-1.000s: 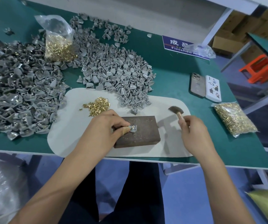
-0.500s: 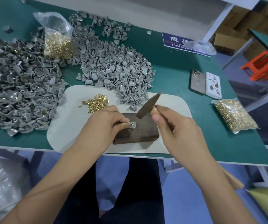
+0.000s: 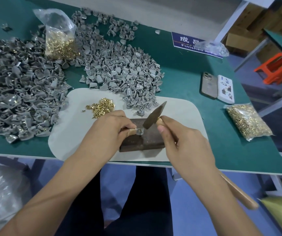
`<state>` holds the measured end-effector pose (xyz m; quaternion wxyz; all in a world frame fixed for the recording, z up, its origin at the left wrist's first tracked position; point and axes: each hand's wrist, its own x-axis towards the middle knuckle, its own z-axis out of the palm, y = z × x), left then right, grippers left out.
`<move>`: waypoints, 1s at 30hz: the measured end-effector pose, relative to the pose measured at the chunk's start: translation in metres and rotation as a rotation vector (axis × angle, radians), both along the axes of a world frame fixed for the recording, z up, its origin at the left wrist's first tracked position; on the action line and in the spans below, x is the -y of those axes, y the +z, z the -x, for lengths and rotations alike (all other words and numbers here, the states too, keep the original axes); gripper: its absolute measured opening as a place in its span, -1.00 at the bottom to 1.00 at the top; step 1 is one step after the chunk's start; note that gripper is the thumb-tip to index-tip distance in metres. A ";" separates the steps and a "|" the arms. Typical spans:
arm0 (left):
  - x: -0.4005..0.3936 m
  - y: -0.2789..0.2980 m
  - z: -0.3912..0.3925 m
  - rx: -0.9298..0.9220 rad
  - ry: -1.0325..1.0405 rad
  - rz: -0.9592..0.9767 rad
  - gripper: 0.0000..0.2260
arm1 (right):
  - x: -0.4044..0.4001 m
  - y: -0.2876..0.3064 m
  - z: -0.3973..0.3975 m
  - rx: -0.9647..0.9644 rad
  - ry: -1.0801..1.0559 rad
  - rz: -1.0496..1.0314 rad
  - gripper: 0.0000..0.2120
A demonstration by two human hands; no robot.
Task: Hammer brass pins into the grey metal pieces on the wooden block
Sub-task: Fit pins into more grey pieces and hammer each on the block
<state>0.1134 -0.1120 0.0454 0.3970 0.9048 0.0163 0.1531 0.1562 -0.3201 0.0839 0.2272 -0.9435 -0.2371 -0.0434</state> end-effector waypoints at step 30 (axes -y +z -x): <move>-0.009 0.010 -0.004 -0.066 -0.123 -0.162 -0.97 | -0.006 -0.008 0.010 -0.056 -0.024 -0.056 -0.67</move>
